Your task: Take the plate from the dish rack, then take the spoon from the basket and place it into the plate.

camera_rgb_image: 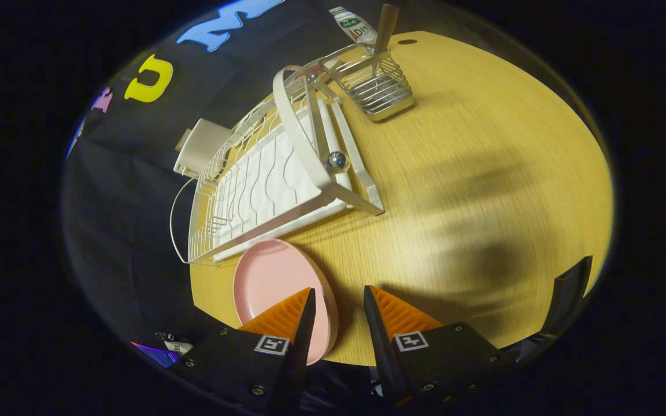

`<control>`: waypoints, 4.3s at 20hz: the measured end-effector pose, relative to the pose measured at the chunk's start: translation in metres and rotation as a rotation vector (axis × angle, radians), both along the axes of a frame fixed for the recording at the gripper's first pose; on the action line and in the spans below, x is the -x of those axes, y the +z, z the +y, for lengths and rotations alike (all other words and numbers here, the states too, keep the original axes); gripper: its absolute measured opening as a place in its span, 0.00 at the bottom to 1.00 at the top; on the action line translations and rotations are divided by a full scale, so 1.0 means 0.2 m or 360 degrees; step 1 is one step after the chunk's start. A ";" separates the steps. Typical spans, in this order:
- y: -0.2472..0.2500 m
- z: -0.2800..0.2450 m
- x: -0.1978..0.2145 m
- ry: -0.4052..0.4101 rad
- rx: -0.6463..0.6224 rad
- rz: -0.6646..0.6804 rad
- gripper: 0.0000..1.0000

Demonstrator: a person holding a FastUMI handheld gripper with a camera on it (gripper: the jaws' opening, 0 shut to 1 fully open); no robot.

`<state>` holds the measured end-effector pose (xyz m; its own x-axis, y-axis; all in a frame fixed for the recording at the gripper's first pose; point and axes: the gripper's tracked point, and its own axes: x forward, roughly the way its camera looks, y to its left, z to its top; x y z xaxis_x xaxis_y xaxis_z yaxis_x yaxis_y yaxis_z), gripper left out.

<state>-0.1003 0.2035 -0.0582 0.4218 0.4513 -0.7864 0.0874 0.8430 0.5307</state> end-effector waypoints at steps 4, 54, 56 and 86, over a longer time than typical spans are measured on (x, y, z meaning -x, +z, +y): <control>0.05 -0.19 -0.13 -0.0138 0.0173 -0.0156 0.52; 1.40 -0.21 -0.90 -0.0160 0.0439 -0.1721 0.10; 1.43 -0.05 -0.79 -0.0054 0.0368 -0.1719 0.10; 0.58 0.76 -0.07 0.0494 0.0504 -0.1526 0.10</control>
<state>-0.0865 0.3546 0.0574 0.8303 0.4784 -0.2858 -0.4953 0.8686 0.0151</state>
